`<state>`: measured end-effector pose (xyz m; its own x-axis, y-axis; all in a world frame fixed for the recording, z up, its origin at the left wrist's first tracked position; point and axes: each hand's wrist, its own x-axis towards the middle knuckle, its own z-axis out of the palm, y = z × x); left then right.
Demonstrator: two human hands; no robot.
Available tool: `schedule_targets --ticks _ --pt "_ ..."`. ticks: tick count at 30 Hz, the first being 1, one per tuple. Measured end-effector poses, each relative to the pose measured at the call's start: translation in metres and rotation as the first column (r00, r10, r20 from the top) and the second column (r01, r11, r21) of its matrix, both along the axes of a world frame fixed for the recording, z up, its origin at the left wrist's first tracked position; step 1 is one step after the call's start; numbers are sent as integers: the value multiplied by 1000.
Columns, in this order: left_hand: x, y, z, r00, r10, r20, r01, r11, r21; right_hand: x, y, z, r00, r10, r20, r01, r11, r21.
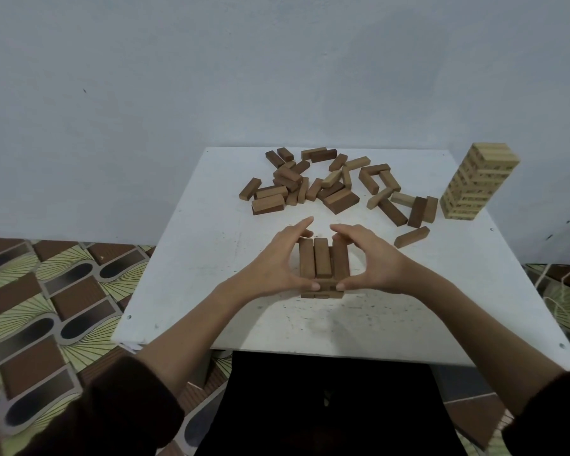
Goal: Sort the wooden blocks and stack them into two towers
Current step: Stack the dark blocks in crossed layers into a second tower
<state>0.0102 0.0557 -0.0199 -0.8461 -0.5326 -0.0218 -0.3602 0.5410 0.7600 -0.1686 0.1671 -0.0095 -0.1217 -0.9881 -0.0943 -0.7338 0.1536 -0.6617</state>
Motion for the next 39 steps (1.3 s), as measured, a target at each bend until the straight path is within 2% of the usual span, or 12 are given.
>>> schedule_targets --ticks 28,39 --pt "-3 8 -12 994 92 -60 -80 980 180 3 -2 -22 989 -32 144 40 998 -53" --pt "-2 11 -15 989 109 -96 -79 959 272 9 -2 -31 942 -79 325 97 994 -42"
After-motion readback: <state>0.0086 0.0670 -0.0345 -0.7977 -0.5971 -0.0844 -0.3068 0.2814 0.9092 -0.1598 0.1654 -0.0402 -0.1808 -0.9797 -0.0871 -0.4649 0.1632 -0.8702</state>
